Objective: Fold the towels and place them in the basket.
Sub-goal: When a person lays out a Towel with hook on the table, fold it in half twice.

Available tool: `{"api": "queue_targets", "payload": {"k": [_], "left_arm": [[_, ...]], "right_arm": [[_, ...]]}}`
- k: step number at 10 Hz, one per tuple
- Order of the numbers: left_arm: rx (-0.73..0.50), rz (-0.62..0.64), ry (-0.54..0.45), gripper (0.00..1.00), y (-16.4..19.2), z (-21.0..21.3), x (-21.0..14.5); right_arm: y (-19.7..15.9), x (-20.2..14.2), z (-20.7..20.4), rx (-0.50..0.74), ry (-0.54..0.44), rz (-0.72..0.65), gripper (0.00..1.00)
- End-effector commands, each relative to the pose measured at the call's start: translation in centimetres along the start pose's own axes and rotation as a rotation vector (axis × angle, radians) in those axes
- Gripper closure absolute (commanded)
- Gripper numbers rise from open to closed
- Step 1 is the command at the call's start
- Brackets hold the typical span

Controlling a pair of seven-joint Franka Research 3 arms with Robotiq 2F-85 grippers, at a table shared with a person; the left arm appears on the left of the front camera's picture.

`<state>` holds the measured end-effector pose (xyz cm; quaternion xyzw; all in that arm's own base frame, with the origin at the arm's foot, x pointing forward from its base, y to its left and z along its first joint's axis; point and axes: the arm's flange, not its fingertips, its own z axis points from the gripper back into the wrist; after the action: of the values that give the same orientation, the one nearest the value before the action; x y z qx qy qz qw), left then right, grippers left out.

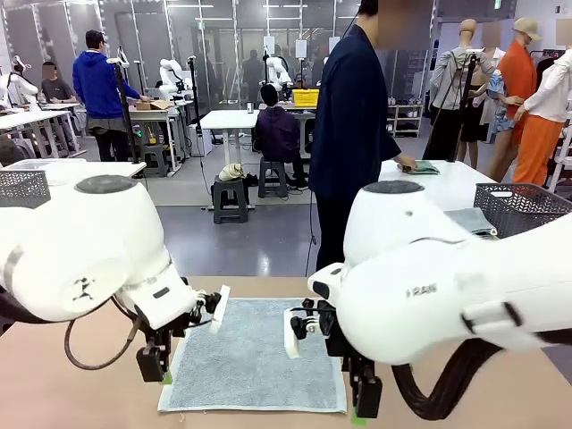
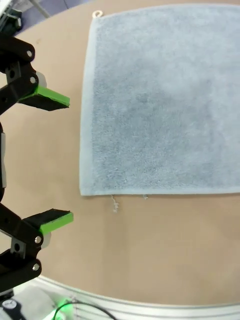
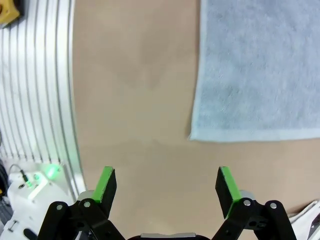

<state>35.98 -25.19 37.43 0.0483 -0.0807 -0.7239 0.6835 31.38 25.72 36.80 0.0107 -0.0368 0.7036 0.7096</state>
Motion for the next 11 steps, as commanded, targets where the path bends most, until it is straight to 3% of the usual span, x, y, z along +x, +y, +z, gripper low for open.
{"api": "queue_targets", "payload": {"k": [1,5,6,7,11], "left_arm": [[-0.005,-0.057,-0.008,0.0,-0.1,-1.8,0.0],[-0.047,0.002,-0.002,0.0,-1.1,-3.5,-0.1],[-0.07,0.089,0.048,0.0,-0.9,-3.0,0.1],[-0.059,-0.018,0.017,0.0,-0.8,-3.4,-0.1],[-0.086,0.027,0.002,0.0,-0.6,-4.1,-0.1]], "right_arm": [[-0.8,0.8,-1.7,-0.049,-0.016,-0.025,0.0],[-1.3,0.7,-3.3,-0.003,0.002,-0.023,0.0],[-1.3,0.5,-2.7,0.042,0.005,-0.045,0.0],[-1.2,0.2,-3.2,-0.004,0.001,-0.015,0.0],[-1.8,-0.4,-3.7,-0.013,0.0,-0.009,0.0]]}}
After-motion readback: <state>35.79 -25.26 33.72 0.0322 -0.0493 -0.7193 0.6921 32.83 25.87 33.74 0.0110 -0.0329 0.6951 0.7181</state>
